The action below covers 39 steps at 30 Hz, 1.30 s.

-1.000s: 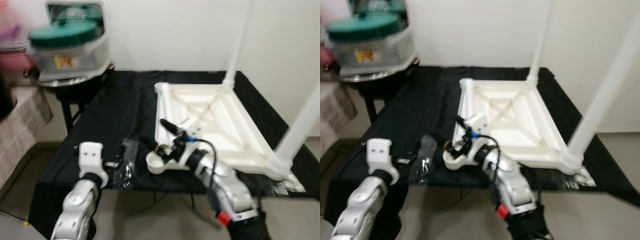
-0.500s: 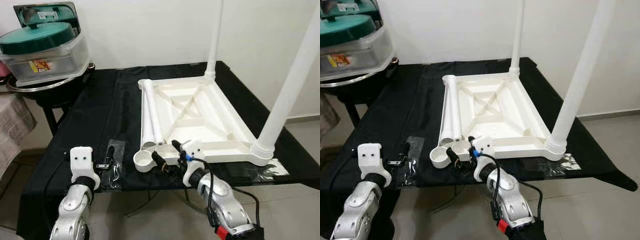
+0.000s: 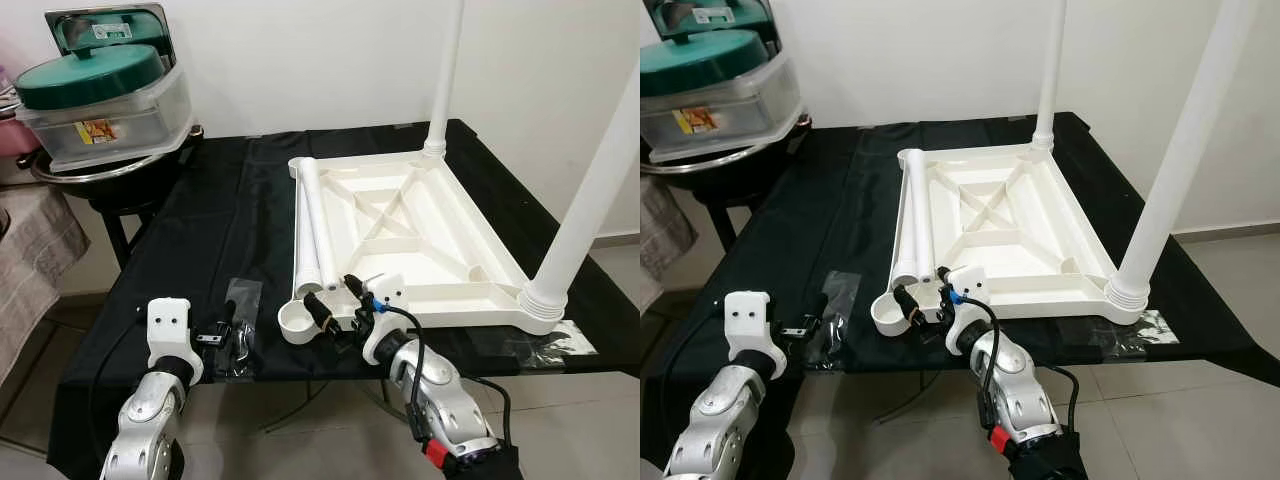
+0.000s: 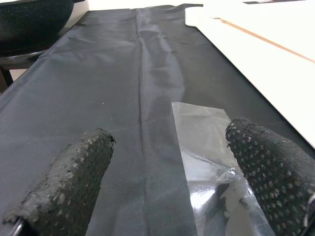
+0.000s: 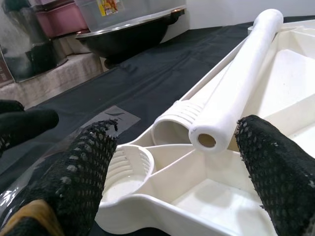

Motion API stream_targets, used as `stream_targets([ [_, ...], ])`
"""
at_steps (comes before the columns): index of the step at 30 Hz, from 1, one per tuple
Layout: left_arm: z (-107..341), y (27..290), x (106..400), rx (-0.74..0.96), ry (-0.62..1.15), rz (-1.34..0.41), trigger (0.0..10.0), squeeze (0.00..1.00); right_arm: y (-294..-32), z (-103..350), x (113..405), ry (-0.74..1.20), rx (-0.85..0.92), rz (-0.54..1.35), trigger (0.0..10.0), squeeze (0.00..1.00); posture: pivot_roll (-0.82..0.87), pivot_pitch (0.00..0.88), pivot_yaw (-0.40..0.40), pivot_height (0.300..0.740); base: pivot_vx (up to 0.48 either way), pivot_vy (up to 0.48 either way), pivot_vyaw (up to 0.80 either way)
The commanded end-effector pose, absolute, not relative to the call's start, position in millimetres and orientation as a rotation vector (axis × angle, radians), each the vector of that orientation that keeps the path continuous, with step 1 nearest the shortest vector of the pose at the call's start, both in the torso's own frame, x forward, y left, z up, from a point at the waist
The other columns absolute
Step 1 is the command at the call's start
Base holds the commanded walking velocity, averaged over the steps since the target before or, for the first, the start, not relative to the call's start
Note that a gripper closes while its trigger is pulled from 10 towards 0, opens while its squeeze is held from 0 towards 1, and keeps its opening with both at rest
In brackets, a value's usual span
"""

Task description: Building children table

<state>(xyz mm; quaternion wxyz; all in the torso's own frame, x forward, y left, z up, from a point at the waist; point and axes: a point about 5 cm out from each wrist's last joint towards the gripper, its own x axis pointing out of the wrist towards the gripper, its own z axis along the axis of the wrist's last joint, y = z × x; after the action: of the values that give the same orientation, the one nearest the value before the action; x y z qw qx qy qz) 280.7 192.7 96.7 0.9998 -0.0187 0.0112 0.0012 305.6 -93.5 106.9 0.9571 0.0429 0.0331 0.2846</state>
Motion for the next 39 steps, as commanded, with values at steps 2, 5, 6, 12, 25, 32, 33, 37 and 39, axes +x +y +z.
stream_targets([
  [2, 93.2, 195.6, 279.6, -0.042, 0.032, 0.006, 10.0, 0.00, -91.2, 107.4, 306.3, 0.058, 0.081, 0.579, 10.0, 0.00, -0.04, 0.000, 0.082, 0.740, 0.000, 0.000, 0.00],
  [5, 93.0, 195.4, 279.7, -0.042, 0.032, 0.004, 10.0, 0.00, -91.1, 107.0, 306.5, 0.059, 0.082, 0.580, 10.0, 0.00, -0.04, 0.000, 0.082, 0.740, 0.000, 0.000, 0.00],
  [6, 93.0, 195.0, 279.6, -0.042, 0.032, 0.001, 10.0, 0.00, -91.4, 106.8, 306.5, 0.060, 0.083, 0.581, 10.0, 0.00, -0.04, 0.000, 0.080, 0.740, 0.000, 0.000, 0.00],
  [12, 92.8, 193.7, 279.3, -0.041, 0.030, -0.008, 10.0, 0.00, -92.0, 106.0, 306.3, 0.064, 0.088, 0.584, 10.0, 0.00, -0.04, 0.000, 0.075, 0.740, 0.000, 0.000, 0.00],
  [25, 95.8, 186.7, 279.8, 0.009, 0.012, -0.043, 10.0, 0.00, -93.0, 104.6, 305.1, 0.069, 0.064, 0.598, 10.0, 0.00, -0.05, 0.000, 0.057, 0.740, 0.000, 0.000, 0.00],
  [32, 97.3, 186.0, 282.6, 0.023, 0.008, -0.059, 10.0, 0.00, -92.2, 106.7, 307.7, 0.058, 0.039, 0.601, 10.0, 0.00, -0.04, 0.000, 0.054, 0.740, 0.000, 0.000, 0.00],
  [33, 98.0, 186.1, 283.8, 0.028, 0.007, -0.060, 10.0, 0.00, -92.0, 108.2, 308.9, 0.048, 0.025, 0.598, 10.0, 0.00, -0.04, 0.000, 0.050, 0.740, 0.000, 0.000, 0.00],
  [37, 106.0, 184.8, 289.5, 0.037, -0.008, -0.066, 10.0, 0.00, -91.1, 114.9, 311.9, 0.015, -0.017, 0.598, 10.0, 0.00, -0.01, 0.000, 0.035, 0.740, 0.000, 0.206, 0.00],
  [39, 106.0, 184.8, 289.5, 0.037, -0.008, -0.066, 10.0, 0.00, -91.1, 114.9, 311.9, 0.015, -0.017, 0.598, 10.0, 0.00, -0.01, 0.000, 0.035, 0.740, 0.000, 0.412, 0.00],
])
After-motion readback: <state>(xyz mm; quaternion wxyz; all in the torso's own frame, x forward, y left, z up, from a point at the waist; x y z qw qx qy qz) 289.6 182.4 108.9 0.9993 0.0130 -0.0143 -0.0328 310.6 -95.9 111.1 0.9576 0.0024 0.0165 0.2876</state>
